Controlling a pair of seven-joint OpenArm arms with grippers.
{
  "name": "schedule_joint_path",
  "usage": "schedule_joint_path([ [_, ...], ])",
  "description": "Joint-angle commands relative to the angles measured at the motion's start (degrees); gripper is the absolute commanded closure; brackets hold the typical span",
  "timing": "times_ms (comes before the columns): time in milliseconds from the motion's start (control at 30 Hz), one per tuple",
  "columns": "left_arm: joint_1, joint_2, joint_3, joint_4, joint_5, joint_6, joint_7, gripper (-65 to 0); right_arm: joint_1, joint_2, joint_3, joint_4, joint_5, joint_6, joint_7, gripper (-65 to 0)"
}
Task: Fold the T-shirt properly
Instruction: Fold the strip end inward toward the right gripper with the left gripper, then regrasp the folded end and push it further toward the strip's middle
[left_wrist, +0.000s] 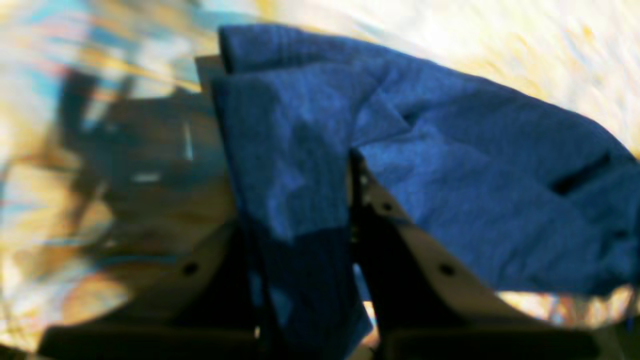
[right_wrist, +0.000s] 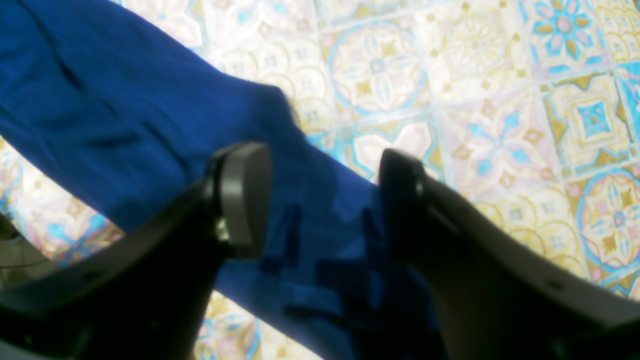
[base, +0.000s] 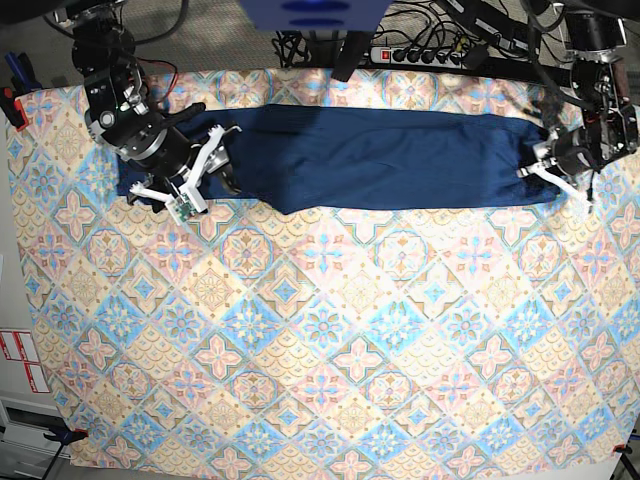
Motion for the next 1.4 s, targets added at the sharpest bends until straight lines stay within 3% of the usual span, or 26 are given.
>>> schedule_joint_path([
  [0,-0.5,-1.3,-1.0,0.8,-0.1,-0.3,-0.7,0.0,0.4,0.6,0.3,1.2,0.4,-0.2,1.3,-32.9],
  [167,-0.5,-1.4,-1.6,1.4,0.7,-0.4,-0.6,0.0,0.4,0.6,0.5,1.2,0.4,-0.2,1.3,-32.9],
  [267,1.6,-0.7,0.1,7.9,0.1,-0.4,0.6,0.0,0.4,0.6,0.5,1.2,0.4,-0.2,1.4,-32.9],
  [533,4.7,12.3,5.8,26.4,0.4,0.1,8.2,0.0,0.6,0.7,0.6,1.2,0.4,-0.2,1.4,-32.9],
  [767,4.7,17.1,7.1,26.3,0.9,0.1,8.6,0.0,0.5,0.8,0.7,1.2,0.4,-0.2,1.4,-32.9],
  [1100,2.0,22.6,8.9,25.4,6.5,0.1,8.6,0.0,0.4,0.8,0.7,1.2,0.4,-0.2,1.4,-32.9],
  [1367,0.3,23.2,12.4,19.8,6.5,0.1,8.2,0.0,0.4,0.8,0.7,1.2,0.4,-0.2,1.4,-32.9],
])
